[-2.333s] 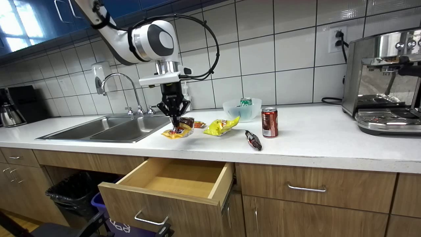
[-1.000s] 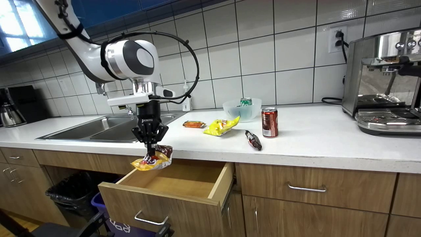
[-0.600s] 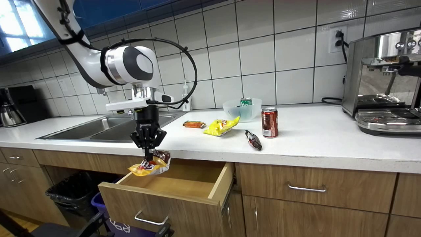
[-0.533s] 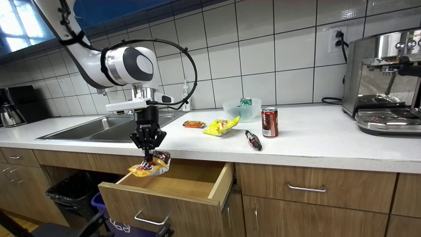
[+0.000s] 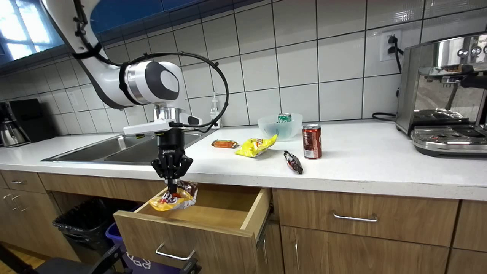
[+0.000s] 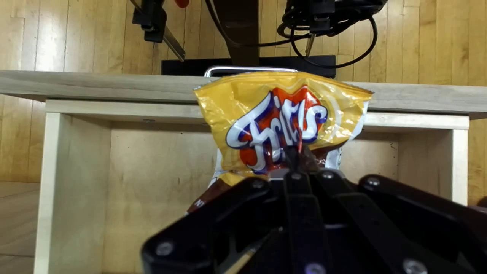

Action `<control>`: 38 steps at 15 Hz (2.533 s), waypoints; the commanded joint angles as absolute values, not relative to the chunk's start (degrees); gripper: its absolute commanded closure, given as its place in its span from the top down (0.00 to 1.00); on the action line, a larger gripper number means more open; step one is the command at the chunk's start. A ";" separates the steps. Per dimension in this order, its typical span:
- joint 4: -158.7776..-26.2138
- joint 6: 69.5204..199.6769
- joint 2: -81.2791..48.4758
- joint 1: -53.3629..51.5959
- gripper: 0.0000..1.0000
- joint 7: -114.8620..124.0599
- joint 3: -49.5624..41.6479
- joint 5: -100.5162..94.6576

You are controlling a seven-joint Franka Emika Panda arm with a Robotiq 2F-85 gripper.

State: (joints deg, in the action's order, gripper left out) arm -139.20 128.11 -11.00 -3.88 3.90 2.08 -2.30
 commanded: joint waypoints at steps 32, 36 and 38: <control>-132.64 124.13 -13.48 -4.50 0.98 14.18 -0.33 -3.68; -132.10 121.65 -10.62 -4.26 1.00 13.68 -0.28 -5.99; -131.62 120.89 -9.67 -4.06 1.00 13.18 0.07 -5.83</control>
